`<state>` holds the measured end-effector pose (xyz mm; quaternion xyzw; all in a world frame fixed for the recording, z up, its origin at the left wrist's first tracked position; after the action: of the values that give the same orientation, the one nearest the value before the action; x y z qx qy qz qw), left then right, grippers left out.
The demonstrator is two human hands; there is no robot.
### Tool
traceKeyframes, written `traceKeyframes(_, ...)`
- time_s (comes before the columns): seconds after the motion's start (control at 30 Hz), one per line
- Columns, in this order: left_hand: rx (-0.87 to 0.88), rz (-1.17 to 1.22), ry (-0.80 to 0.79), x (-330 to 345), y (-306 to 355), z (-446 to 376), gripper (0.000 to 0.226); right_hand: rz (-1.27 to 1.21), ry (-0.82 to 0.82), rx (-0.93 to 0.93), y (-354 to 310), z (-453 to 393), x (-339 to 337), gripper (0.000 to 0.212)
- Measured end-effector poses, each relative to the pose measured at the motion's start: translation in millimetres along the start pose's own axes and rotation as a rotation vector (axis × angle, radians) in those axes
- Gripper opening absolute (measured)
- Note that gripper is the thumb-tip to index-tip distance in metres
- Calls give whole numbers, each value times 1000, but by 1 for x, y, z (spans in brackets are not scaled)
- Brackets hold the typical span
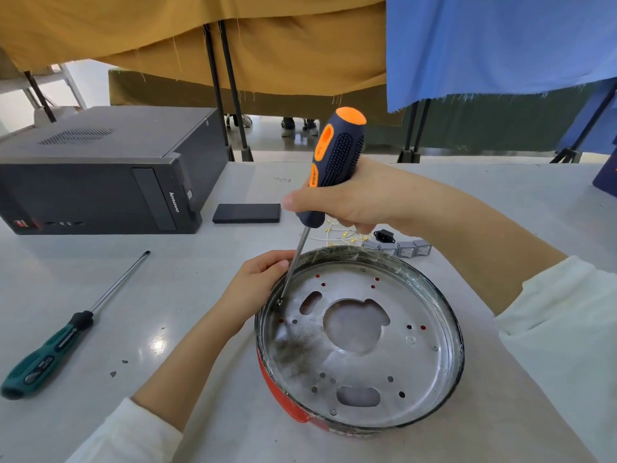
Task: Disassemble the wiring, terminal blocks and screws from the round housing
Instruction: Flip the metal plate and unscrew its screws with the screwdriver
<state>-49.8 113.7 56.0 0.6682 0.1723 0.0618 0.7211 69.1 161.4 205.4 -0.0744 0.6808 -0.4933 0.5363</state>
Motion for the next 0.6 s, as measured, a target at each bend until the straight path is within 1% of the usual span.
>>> traceKeyframes(0.03, -1, -4, -2, 0, 0, 0, 31, 10, 5, 5, 1, 0, 0, 32)
traceKeyframes(0.07, -3, -8, -6, 0, 0, 0, 31, -16, -6, -5, 2, 0, 0, 31)
traceKeyframes(0.13, -6, -24, -22, 1, 0, -1, 29, -102, -21, -38, 2, 0, -1, 19)
traceKeyframes(0.17, -7, -42, -29, 1, 0, -1, 28, -137, -8, -40, 4, -1, -3, 17)
traceKeyframes(0.27, 10, -134, -88, 0, 5, -1, 24, -202, 32, -23, 11, -3, -8, 20)
traceKeyframes(0.33, 36, -279, -170, -1, 10, 2, 21, -235, 28, -18, 16, -3, -8, 19)
traceKeyframes(0.43, 108, -589, -286, -1, 18, 9, 26, -266, 38, -10, 24, -1, -11, 14)
traceKeyframes(0.5, 131, -777, -348, 0, 19, 14, 24, -286, 45, -8, 28, -1, -13, 14)
traceKeyframes(0.53, 138, -853, -356, -1, 19, 15, 20, -301, 46, -10, 30, 0, -13, 15)
traceKeyframes(0.6, 162, -957, -321, -2, 20, 15, 13, -330, 43, -9, 33, 0, -14, 18)
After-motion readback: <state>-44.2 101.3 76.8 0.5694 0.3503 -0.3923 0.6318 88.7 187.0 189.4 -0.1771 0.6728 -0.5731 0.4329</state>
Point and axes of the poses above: each hand's wrist, its own z-axis away from the middle knuckle, its own x-axis out of the palm, y = z × x, the point moved 8 cm from there along -z, towards the middle knuckle, and after that the axes turned 2 degrees about -y, right-handed, at the moved point
